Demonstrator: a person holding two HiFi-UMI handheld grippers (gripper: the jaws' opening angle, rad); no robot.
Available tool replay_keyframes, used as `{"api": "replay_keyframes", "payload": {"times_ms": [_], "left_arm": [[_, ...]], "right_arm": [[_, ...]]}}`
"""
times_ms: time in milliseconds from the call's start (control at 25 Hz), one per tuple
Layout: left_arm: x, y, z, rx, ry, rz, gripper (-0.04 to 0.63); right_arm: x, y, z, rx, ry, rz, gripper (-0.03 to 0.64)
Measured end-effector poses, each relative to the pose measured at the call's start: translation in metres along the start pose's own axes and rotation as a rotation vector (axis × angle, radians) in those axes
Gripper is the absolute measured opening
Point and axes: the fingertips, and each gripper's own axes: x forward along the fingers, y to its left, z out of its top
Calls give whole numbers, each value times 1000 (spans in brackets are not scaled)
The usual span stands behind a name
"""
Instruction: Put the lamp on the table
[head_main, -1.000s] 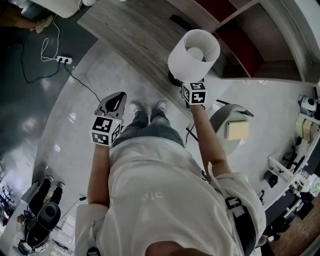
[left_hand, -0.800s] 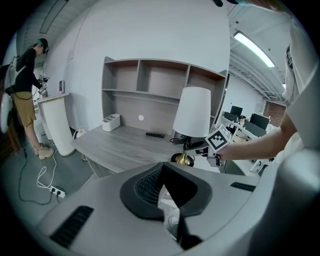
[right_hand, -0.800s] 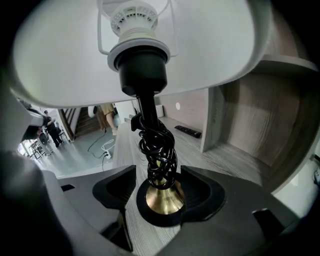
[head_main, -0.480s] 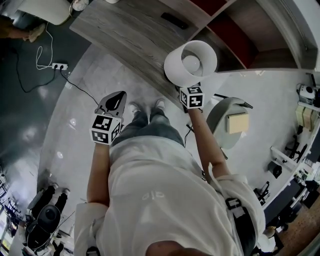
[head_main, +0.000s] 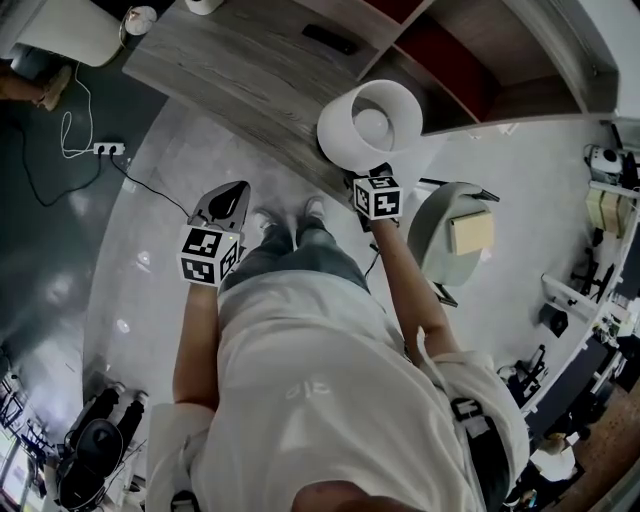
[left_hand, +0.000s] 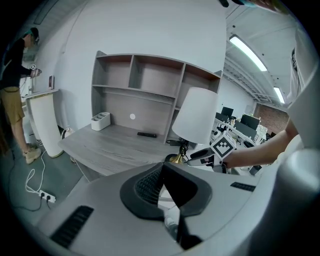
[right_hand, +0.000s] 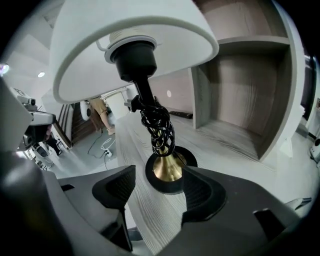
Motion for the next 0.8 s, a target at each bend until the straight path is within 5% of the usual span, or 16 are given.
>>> {"api": "replay_keyframes", "payload": {"times_ms": [280,600,800], "left_arm": [[1,3,4,-4,-15,-6,15],[-8,15,9,-19,-49,16,15],[-22,25,15,-31,-82,45,15]], "right_arm": [[-6,42,-21,-45,70,93,282],[-12,119,6,-164,45,255,77],[-25,167,43,-258,-6,336,44]]}}
